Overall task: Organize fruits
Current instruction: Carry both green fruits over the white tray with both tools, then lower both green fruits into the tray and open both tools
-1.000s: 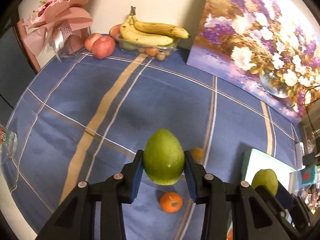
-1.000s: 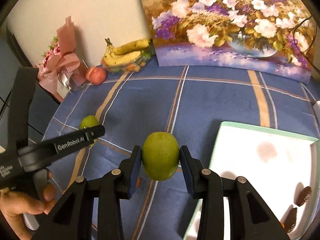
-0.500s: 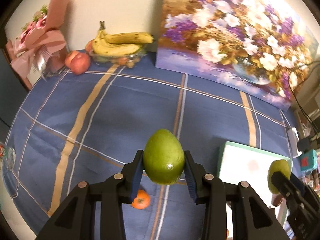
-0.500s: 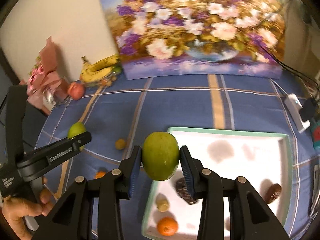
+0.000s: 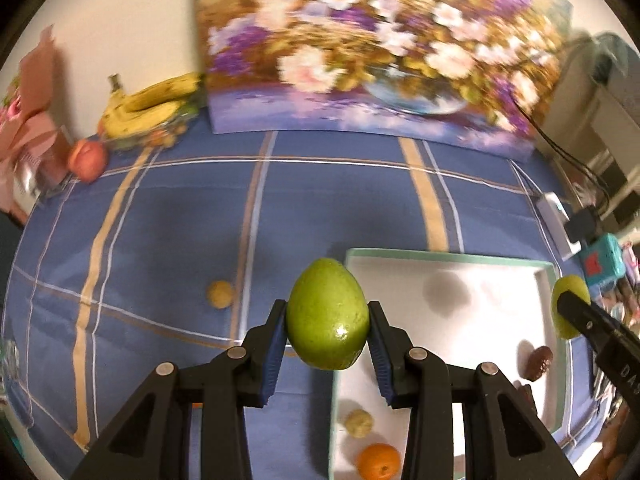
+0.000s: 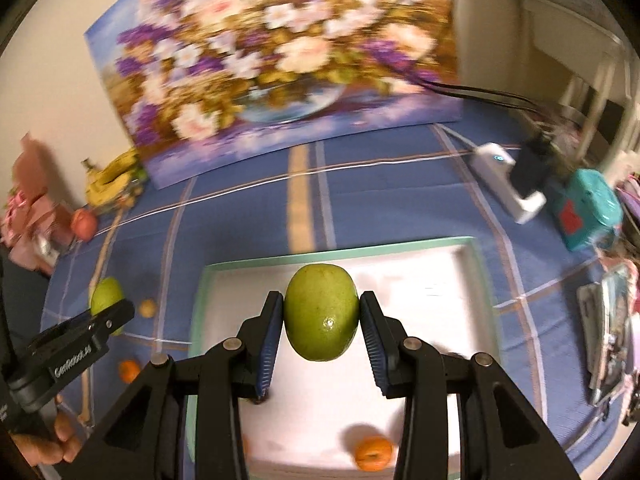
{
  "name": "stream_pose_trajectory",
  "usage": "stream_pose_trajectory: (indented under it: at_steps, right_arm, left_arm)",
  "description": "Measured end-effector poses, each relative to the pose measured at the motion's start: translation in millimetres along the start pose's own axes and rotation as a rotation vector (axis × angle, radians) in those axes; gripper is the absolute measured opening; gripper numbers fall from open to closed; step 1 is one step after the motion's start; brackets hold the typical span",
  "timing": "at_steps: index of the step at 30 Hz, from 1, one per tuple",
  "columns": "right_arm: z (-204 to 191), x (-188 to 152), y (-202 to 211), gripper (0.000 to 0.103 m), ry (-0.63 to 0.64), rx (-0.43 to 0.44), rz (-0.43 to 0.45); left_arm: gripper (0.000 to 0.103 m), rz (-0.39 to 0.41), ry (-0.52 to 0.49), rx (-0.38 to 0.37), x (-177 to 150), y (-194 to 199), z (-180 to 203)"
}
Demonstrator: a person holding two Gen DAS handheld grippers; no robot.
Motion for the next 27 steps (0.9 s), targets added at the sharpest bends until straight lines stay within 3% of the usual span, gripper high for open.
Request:
stream_pose_trajectory:
  at_steps: [9, 27]
  right_arm:
    - [32.9, 5.6, 6.2, 0.041, -0.046, -0.033, 0.020]
    - [44.1, 2.0, -8.8, 0.041, -0.045, -0.034, -0.010]
  left_arm:
    - [0.041, -0.007, -0.079, 0.000, 3.9, -12.1, 39.8]
    - [0.041, -0.053, -0.143, 0.061, -2.6, -52.4, 57.2]
Point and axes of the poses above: each gripper's, at about its wrist camera, not at the fingertips, and y roughly against the way its jaws point, z to its right, x to its top, the point moved 7 cm from there along -y, roughly the way its jaws point, and after that the axes turned 3 degrees about -y, right-handed, at the moved point
